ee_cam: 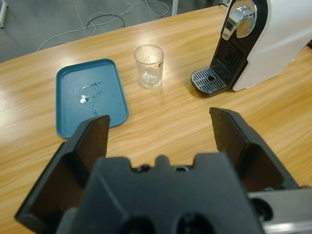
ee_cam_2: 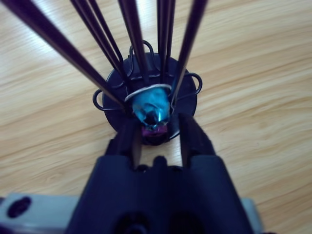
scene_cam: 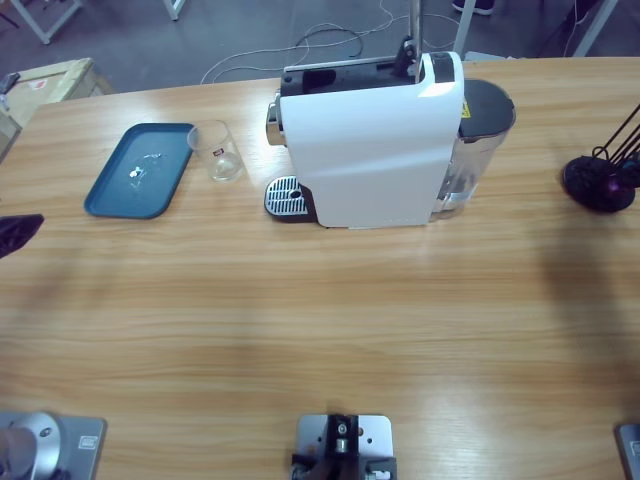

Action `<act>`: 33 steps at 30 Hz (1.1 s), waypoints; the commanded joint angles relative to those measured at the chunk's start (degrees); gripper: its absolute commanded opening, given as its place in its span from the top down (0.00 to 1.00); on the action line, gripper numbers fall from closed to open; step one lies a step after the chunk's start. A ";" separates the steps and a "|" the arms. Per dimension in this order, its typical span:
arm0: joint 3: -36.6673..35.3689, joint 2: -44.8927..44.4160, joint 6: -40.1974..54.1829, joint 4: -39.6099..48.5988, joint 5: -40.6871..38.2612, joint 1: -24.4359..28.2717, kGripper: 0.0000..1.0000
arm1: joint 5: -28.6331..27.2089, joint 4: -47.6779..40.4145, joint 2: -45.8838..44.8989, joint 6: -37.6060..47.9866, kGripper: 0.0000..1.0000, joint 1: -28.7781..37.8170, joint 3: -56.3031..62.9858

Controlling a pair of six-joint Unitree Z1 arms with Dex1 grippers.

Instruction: Pour coffee

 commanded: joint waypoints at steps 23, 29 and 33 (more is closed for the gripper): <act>1.74 1.07 -0.64 0.12 -0.43 -0.55 0.14 | -0.97 18.16 -15.17 -3.78 1.00 0.95 -10.04; 1.81 0.49 -0.69 0.12 -0.43 -0.55 0.14 | 0.19 28.15 -16.77 -4.98 0.97 1.16 -19.11; 1.83 0.37 -0.64 0.12 -0.43 -0.55 0.14 | 1.43 24.49 -16.60 -3.29 0.40 1.25 -13.01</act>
